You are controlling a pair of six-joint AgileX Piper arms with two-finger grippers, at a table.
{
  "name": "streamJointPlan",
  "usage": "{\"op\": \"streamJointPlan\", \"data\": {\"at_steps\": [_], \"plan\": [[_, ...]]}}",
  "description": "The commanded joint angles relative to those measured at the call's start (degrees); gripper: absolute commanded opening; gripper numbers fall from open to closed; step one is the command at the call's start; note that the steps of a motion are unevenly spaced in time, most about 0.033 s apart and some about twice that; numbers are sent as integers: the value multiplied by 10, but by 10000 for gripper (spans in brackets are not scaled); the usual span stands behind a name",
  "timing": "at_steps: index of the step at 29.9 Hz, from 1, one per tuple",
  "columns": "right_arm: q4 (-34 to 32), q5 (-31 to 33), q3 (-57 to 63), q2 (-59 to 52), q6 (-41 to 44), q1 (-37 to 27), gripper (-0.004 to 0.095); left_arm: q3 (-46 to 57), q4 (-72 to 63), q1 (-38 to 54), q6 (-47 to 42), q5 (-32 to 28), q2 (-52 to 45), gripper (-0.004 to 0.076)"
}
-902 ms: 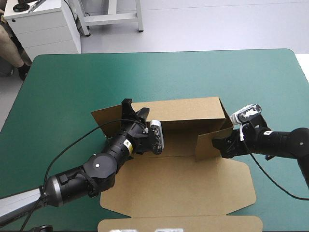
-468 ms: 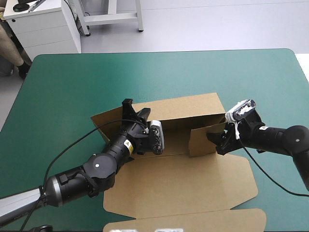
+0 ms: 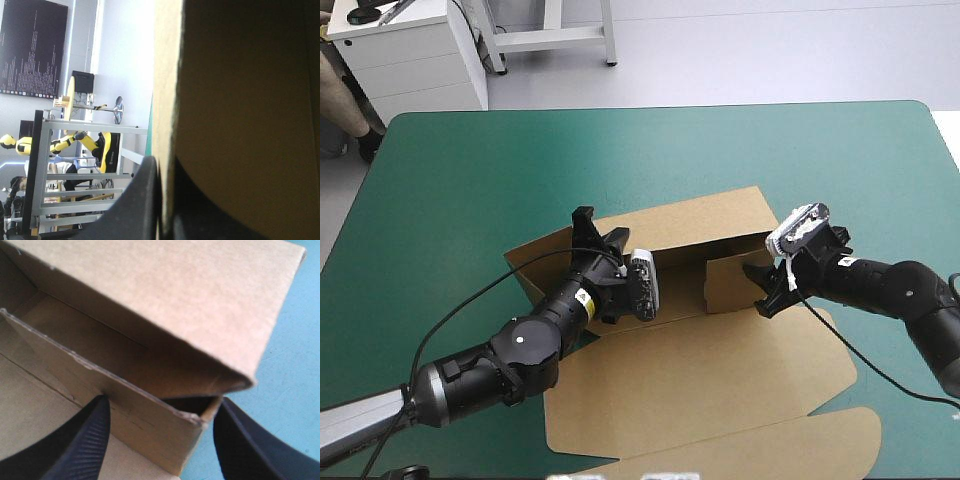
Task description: Fold the box
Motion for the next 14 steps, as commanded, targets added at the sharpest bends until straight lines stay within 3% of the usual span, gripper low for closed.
{"op": "streamJointPlan", "data": {"at_steps": [1,5,11,14], "plan": [[21,-27,-15,5,-10,1,447,-17,4,-2,-5,-38,-18,-6],[35,-23,-15,16,-11,1,322,-17,4,-2,-5,-39,-18,-6],[36,-28,-16,16,-17,1,-19,-17,4,-2,-5,-37,-18,-5],[36,-31,-16,16,-17,1,-18,-17,4,-2,-5,-37,-18,-5]]}}
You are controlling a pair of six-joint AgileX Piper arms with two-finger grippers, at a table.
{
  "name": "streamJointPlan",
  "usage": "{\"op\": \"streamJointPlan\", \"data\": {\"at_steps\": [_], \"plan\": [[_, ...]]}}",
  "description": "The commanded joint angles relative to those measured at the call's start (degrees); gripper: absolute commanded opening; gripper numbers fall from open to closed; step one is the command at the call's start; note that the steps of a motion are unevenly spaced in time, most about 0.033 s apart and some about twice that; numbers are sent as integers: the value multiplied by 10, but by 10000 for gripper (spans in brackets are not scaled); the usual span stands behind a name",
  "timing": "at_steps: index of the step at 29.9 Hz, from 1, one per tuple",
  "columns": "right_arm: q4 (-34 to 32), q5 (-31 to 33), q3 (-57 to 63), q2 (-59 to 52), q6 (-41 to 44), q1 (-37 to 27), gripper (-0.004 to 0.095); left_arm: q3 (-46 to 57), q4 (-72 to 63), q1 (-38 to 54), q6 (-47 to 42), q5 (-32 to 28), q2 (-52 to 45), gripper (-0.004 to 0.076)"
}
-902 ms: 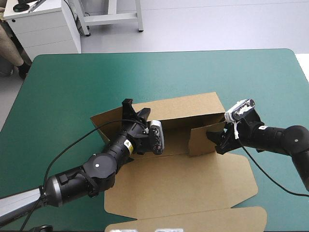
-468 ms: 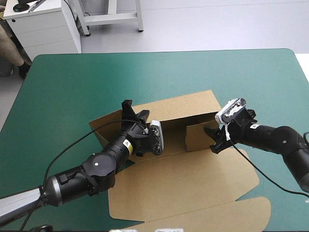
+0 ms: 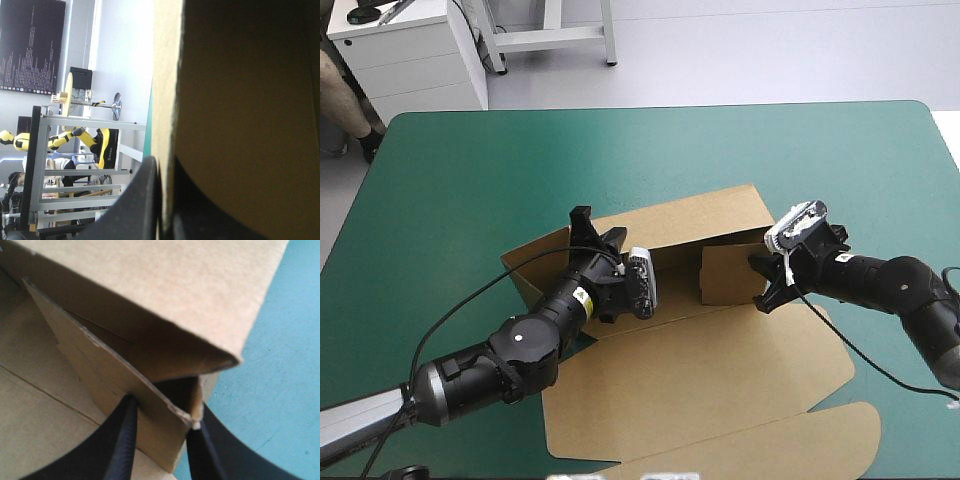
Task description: Fold the box
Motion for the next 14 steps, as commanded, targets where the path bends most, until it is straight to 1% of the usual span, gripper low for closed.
{"op": "streamJointPlan", "data": {"at_steps": [1,6,10,14], "plan": [[24,-19,-16,-5,-5,1,-18,-17,12,-6,-10,-36,-18,-5],[34,-54,-18,-8,18,1,-19,-17,19,-6,-9,-32,-18,-5],[30,-53,-20,-8,18,1,-19,-17,19,-6,-9,-31,-18,-5],[29,-35,-20,-8,18,1,-19,-17,19,-6,-9,-30,-18,-5]]}}
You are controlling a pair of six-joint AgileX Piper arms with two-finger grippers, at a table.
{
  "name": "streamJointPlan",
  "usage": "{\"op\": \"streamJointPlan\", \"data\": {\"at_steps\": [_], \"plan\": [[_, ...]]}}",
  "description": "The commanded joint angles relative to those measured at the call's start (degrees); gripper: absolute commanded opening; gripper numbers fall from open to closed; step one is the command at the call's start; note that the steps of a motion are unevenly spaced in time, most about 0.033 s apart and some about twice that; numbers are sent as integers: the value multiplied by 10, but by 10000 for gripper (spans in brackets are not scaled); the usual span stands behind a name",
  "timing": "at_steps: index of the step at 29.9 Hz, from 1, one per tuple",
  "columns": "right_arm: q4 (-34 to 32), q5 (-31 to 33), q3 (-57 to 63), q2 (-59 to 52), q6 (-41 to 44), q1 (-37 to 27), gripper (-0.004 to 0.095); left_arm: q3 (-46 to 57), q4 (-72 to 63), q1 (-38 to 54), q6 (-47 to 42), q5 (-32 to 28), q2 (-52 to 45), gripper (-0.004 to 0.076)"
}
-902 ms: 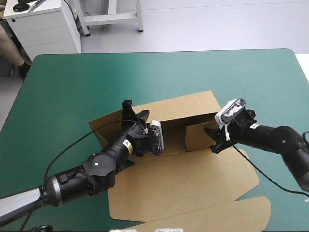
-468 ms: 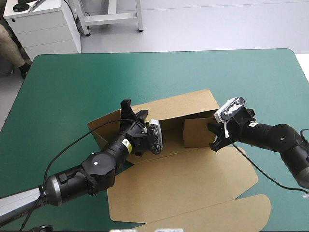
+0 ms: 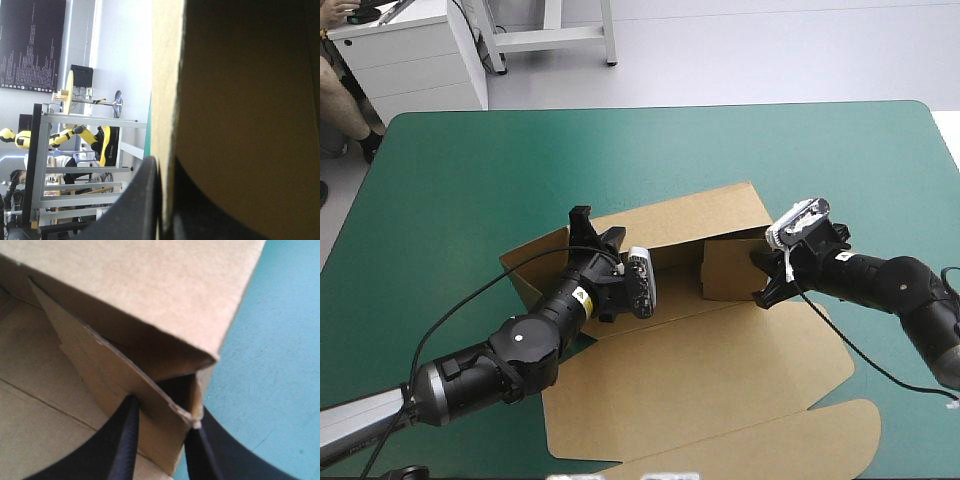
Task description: Fold the box
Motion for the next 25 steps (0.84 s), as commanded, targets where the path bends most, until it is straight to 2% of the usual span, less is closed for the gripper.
{"op": "streamJointPlan", "data": {"at_steps": [1,4,6,7,9,12,14,16,20,25], "plan": [[26,-12,-20,-8,5,0,-19,-17,18,-6,-9,-35,-18,-5],[18,6,-20,-8,5,0,-13,-17,18,-6,-9,-30,-18,-4],[17,18,-20,-8,11,-1,33,-17,18,-6,-9,-27,-18,-4],[17,25,-20,-8,12,-1,87,-17,18,-6,-9,-26,-18,-4],[17,44,-20,-8,14,-1,237,-17,18,-6,-9,-25,-18,-4],[15,79,-20,-11,30,-1,571,-17,18,-6,-9,-15,-18,-4],[-3,86,-20,-19,67,-1,721,-17,18,-6,-9,-6,-18,-4],[-32,90,-20,-30,95,-1,768,-17,18,-6,-9,0,-18,-4],[-88,95,-23,-71,135,-1,768,-17,18,-6,-9,-1,-18,-4],[-106,94,-52,-124,164,-1,768,-17,19,-6,-9,-15,-18,-4]]}}
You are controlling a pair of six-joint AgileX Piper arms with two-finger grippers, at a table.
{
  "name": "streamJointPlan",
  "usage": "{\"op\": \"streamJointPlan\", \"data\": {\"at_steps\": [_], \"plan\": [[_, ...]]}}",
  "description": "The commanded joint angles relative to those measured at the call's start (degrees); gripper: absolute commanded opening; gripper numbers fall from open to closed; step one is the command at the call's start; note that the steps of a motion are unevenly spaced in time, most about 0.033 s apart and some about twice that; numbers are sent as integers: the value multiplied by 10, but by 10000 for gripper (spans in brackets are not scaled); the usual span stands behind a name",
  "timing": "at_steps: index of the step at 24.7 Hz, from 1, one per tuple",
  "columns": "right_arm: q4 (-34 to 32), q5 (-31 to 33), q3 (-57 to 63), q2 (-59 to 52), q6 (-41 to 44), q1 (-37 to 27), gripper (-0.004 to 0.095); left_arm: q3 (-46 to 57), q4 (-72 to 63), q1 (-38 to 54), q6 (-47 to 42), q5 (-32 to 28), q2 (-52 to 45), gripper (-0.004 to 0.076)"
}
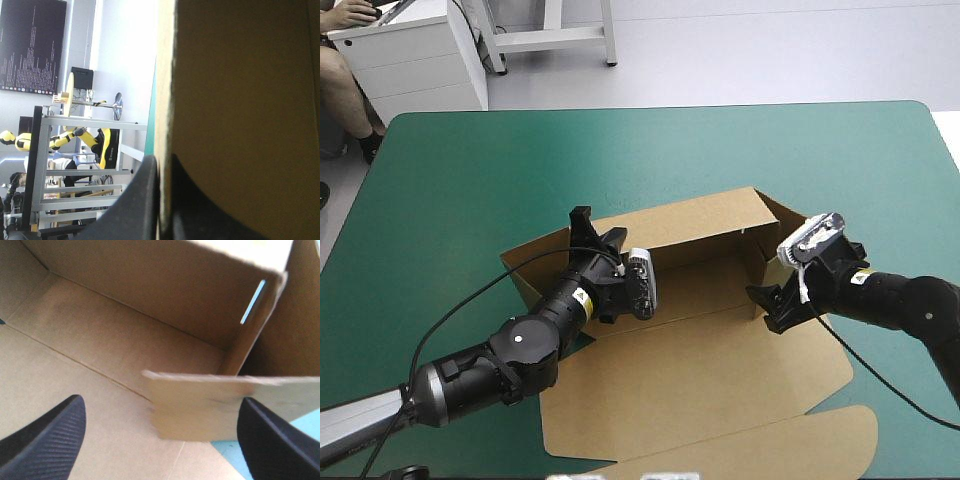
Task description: Fold the box
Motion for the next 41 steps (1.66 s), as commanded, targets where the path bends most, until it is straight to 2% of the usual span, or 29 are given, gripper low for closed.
{"op": "streamJointPlan", "data": {"at_steps": [1,5,8,11,13,16,19,21,30,37,41], "plan": [[7,-17,-41,-39,15,-1,768,-17,19,-6,-10,-17,-17,-4],[-36,-34,-63,-42,52,-1,768,-17,19,-6,-10,-18,-17,-4],[-34,-122,-74,-43,108,-1,763,-17,19,-6,-10,-19,-17,-4],[-40,-134,-124,-33,134,-1,684,-17,19,-6,-3,-32,-17,-4],[-78,-108,-182,-13,195,-1,656,-17,19,-6,22,-49,-17,-4],[-187,-29,-305,42,323,-1,656,-17,21,-6,87,-75,-17,-4],[-281,61,-427,114,411,-1,656,-17,28,-6,91,-76,-17,-4],[-311,115,-501,160,447,-1,656,-17,55,-6,83,-77,-17,-4],[-323,230,-604,288,483,-2,656,-16,72,42,75,-121,-17,-4],[-312,242,-605,342,491,-15,656,-16,74,45,74,-131,-17,-4],[-285,277,-605,358,493,-60,656,-16,73,45,74,-131,-17,-4]]}}
